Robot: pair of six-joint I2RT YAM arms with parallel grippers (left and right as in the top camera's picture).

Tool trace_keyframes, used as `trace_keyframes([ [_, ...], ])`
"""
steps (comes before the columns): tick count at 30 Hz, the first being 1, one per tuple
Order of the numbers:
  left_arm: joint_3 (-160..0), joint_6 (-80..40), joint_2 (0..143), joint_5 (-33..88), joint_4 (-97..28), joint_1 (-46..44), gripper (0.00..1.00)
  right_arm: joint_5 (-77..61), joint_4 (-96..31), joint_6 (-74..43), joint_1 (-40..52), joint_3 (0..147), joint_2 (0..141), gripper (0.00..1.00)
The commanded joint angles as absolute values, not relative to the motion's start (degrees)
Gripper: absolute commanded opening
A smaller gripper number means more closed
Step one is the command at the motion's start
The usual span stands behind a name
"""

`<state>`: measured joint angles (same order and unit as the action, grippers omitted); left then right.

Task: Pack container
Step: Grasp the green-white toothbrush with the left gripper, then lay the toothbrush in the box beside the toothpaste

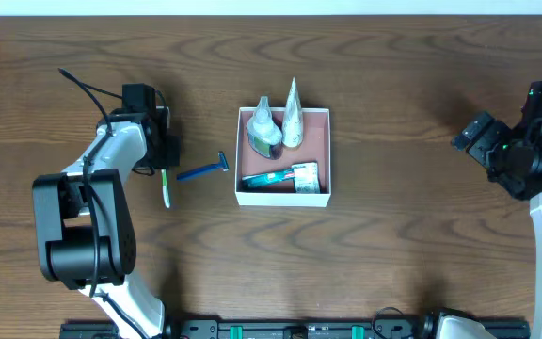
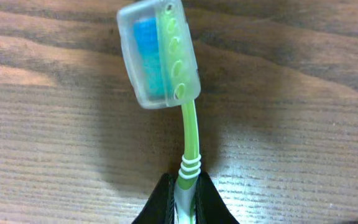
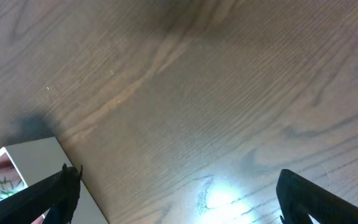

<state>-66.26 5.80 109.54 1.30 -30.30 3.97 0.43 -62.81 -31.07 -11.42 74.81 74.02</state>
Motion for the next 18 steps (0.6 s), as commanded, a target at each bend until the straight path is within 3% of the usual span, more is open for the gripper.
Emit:
trace_keyframes([
  [1, -65.82, 5.52, 110.1, 1.1, -32.64, 3.66, 0.06, 0.45, -62.83, -31.24, -11.7, 74.87, 74.15, 0.99],
  [11, -65.93, 5.26, 89.56, 5.28, -41.17, 0.71, 0.06, 0.45, -62.83, -31.24, -11.73, 74.87, 74.15, 0.99],
  [18, -65.91, 6.15, 69.08, 7.14, -46.28, -10.7, 0.06, 0.45, -62.83, -31.24, -11.73, 74.87, 74.15, 0.99],
])
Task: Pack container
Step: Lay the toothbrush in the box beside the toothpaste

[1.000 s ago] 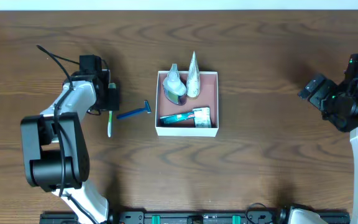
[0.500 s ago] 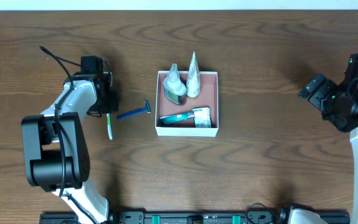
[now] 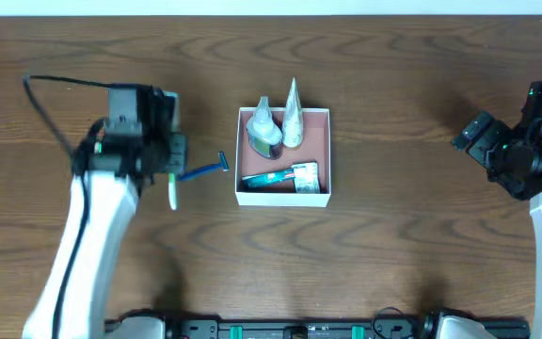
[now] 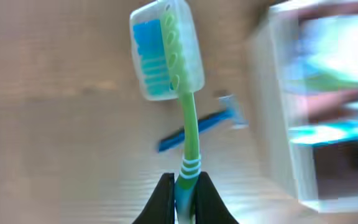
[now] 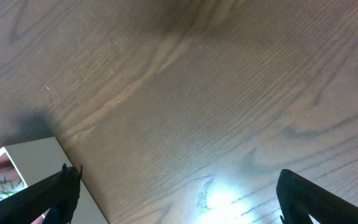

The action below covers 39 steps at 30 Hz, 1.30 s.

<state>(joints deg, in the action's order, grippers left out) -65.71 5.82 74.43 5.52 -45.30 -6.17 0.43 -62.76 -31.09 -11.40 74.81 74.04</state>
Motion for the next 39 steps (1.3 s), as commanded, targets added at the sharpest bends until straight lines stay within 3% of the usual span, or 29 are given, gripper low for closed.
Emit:
trace_keyframes([
  [1, -65.91, 6.92, 67.16, 7.14, -46.5, -12.91, 0.06, 0.43, -62.83, -31.24, -11.73, 74.87, 74.15, 0.99],
  [5, -65.91, 13.96, 61.87, 7.14, -47.13, -23.97, 0.06, 0.45, -62.83, -31.24, -11.73, 74.87, 74.15, 0.99],
  [9, -65.54, 29.85, 62.3, 7.11, -47.2, -36.03, 0.06, 0.43, -62.83, -31.24, -11.7, 74.87, 74.15, 0.99],
  [15, -64.62, 50.78, 70.74, 5.93, -44.53, -43.42, 0.06, 0.45, -62.83, -31.24, -11.73, 74.87, 74.15, 0.99],
  [27, -64.62, 54.61, 92.47, -1.1, -23.77, -43.13, 0.15, 0.45, -62.83, -31.24, -11.73, 74.87, 74.15, 0.99],
  [30, -64.62, 53.36, 93.58, -1.17, -23.57, -42.92, 0.3, 0.45, -62.83, -31.24, -11.73, 74.87, 74.15, 0.99],
  [39, -65.19, 45.3, 87.11, -5.65, -26.24, -42.65, 0.43, 0.45, -62.83, -31.24, -11.73, 74.87, 74.15, 0.99],
])
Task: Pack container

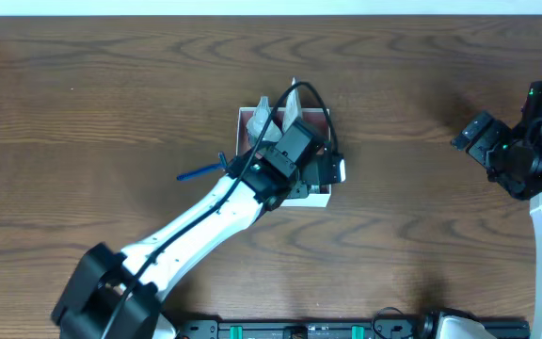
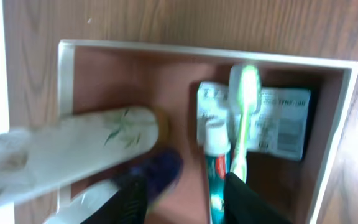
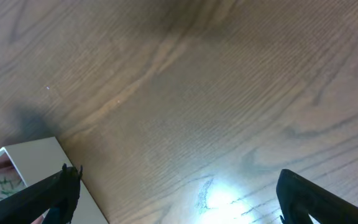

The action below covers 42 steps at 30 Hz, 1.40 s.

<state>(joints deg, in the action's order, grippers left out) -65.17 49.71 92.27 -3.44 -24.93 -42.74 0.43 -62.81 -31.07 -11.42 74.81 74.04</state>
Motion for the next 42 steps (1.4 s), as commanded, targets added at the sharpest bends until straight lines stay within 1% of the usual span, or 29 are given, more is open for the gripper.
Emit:
trace_keyframes([
  [1, -65.52, 43.35, 84.88, -5.65, -27.7, -42.72, 0.44, 0.45, -62.83, -31.24, -11.73, 74.87, 74.15, 0.99],
  [6, -65.91, 32.56, 71.48, -5.67, -38.0, -41.76, 0.46, 0.45, -62.83, -31.24, -11.73, 74.87, 74.15, 0.99],
  [10, -65.71, 25.39, 63.31, -5.72, -48.73, -36.25, 0.46, 0.45, -62.83, -31.24, -11.73, 74.87, 74.15, 0.99],
  [11, -65.43, 23.2, 62.08, -5.74, -50.59, -33.76, 0.49, 0.45, -62.83, -31.24, -11.73, 74.87, 74.15, 0.99],
  [14, -63.75, 14.09, 61.04, -6.52, -51.16, -24.38, 0.67, 0.45, -62.83, -31.24, -11.73, 74.87, 74.15, 0.99],
  [16, -62.81, 9.02, 62.48, -6.44, -50.17, -18.26, 0.75, 0.45, -62.83, -31.24, -11.73, 74.87, 74.15, 0.99],
  [17, -62.41, 7.68, 63.79, -5.78, -49.32, -15.44, 0.77, 0.45, -62.83, -31.24, -11.73, 74.87, 74.15, 0.99],
  [20, -61.98, 8.58, 69.28, -0.93, -45.87, -9.21, 0.79, 0.45, -62.83, -31.24, -11.73, 74.87, 74.15, 0.99],
  [22, -61.98, 13.72, 73.63, 1.13, -43.68, -6.76, 0.8, 0.45, -62.83, -31.24, -11.73, 74.87, 74.15, 0.99],
  [25, -61.98, 19.68, 80.49, 1.1, -39.99, -5.02, 0.84, 0.45, -62.83, -31.24, -11.73, 74.87, 74.15, 0.99],
  [30, -61.98, 25.76, 91.18, 2.15, -34.74, -4.82, 0.85, 0.45, -62.83, -31.24, -11.73, 74.87, 74.15, 0.99],
  [32, -62.0, 30.0, 94.52, 5.48, -34.35, -4.82, 0.84, 0.45, -62.83, -31.24, -11.73, 74.87, 74.15, 0.99],
  [34, -61.98, 33.54, 97.27, 7.16, -34.39, -4.82, 0.79, 0.43, -62.83, -31.24, -11.73, 74.87, 74.15, 0.99],
  [35, -62.0, 34.22, 98.63, 7.11, -34.41, -4.82, 0.78, 0.45, -62.83, -31.24, -11.73, 74.87, 74.15, 0.99],
  [39, -61.98, 36.69, 102.06, 7.38, -34.79, -4.82, 0.77, 0.43, -62.83, -31.24, -11.73, 74.87, 74.15, 0.99],
  [42, -61.98, 39.0, 103.63, 10.83, -34.83, -4.82, 0.74, 0.45, -62.83, -31.24, -11.73, 74.87, 74.15, 0.99],
])
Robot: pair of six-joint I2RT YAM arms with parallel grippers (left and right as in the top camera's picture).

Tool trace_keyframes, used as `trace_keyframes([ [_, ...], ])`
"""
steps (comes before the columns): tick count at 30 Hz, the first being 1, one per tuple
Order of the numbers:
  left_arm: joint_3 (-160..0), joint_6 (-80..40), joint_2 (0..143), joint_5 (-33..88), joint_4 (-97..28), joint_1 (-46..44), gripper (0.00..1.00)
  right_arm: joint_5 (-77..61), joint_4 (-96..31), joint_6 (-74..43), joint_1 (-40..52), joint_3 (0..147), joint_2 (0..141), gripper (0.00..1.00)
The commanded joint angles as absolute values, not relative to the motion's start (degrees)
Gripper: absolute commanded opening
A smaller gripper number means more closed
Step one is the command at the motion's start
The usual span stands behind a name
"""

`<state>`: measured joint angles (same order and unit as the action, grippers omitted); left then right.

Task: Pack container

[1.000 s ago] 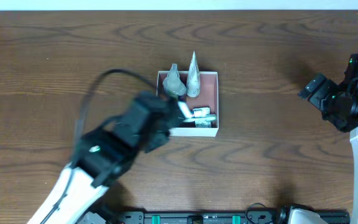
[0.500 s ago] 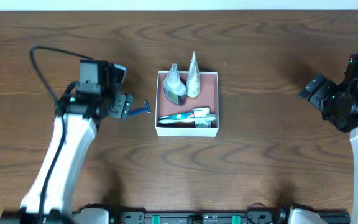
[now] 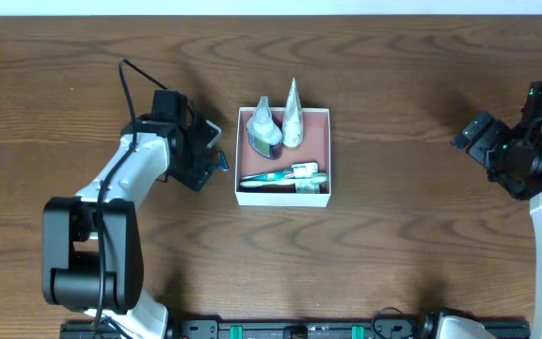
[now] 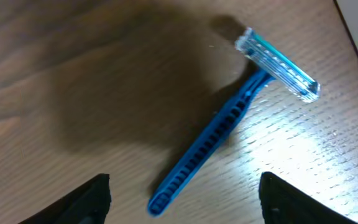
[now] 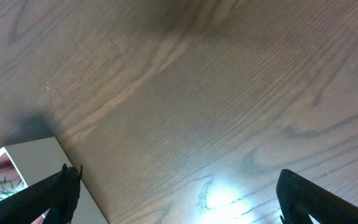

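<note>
A white box with a pink floor (image 3: 283, 199) holds a small bottle (image 3: 263, 127), a cone-shaped tube (image 3: 293, 118), a toothpaste tube and a green toothbrush (image 3: 280, 175) lying across the front. Left of the box a blue razor (image 4: 216, 140) lies flat on the table, its clear head (image 4: 278, 65) pointing toward the box. My left gripper (image 4: 184, 180) hangs open just above the razor's handle, one finger on each side; overhead, the left gripper (image 3: 203, 155) covers most of the razor. My right gripper (image 5: 179, 173) is open and empty, far right of the box.
Dark wood table (image 3: 393, 226) all round. The box's corner (image 5: 8, 165) shows at the left edge of the right wrist view. The right arm (image 3: 534, 151) stands at the table's right edge.
My left gripper was open over the box with the toothbrush lying below it; now it is left of the box, open above the razor. The toothbrush stays in the box. The right arm is unmoved.
My left gripper was shut on the capped toothbrush on the table left of the razor. Then it held it raised, nearer the box. Then it stood open over the box with the toothbrush on the toothpaste. Now it hangs open over the razor.
</note>
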<state>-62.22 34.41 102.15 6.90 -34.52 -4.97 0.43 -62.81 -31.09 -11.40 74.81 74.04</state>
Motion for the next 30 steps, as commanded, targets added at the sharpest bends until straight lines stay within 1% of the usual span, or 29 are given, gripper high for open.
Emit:
trace_keyframes([
  [1, -61.98, 38.98, 104.01, 11.92, -34.83, -4.82, 0.73, 0.45, -62.83, -31.24, -11.73, 74.87, 74.15, 0.99],
  [5, -61.98, 38.89, 104.9, 12.88, -35.07, -4.82, 0.65, 0.45, -62.83, -31.24, -11.73, 74.87, 74.15, 0.99],
  [6, -61.98, 38.89, 104.97, 12.88, -35.27, -4.82, 0.61, 0.45, -62.81, -31.24, -11.73, 74.87, 74.15, 0.99],
  [7, -61.98, 38.76, 105.01, 12.88, -35.48, -4.82, 0.54, 0.45, -62.83, -31.24, -11.73, 74.87, 74.15, 0.99],
  [9, -61.98, 38.46, 105.19, 13.17, -36.05, -4.84, 0.47, 0.45, -62.83, -31.24, -11.73, 74.87, 74.15, 0.99],
  [12, -61.89, 38.3, 106.02, 13.56, -37.06, -4.82, 0.45, 0.45, -62.83, -31.24, -11.73, 74.87, 74.15, 0.99],
  [14, -61.73, 36.86, 106.91, 13.52, -37.23, -4.82, 0.4, 0.45, -62.83, -31.24, -11.73, 74.87, 74.15, 0.99],
  [16, -61.71, 34.22, 107.44, 13.52, -37.21, -4.78, 0.3, 0.45, -62.83, -31.24, -11.73, 74.87, 74.15, 0.99],
  [19, -61.71, 31.07, 107.42, 13.52, -37.21, -4.78, 0.25, 0.45, -62.83, -31.24, -11.73, 74.87, 74.15, 0.99],
  [25, -61.71, 29.45, 107.42, 13.5, -38.0, -4.78, 0.24, 0.45, -62.83, -31.24, -11.73, 74.87, 74.15, 0.99],
  [27, -61.71, 29.45, 107.42, 13.5, -38.39, -4.78, 0.3, 0.45, -62.83, -31.24, -11.73, 74.87, 74.15, 0.99],
  [30, -61.71, 29.43, 107.44, 13.52, -40.6, -4.78, 0.34, 0.45, -62.83, -31.24, -11.73, 74.87, 74.15, 0.99],
])
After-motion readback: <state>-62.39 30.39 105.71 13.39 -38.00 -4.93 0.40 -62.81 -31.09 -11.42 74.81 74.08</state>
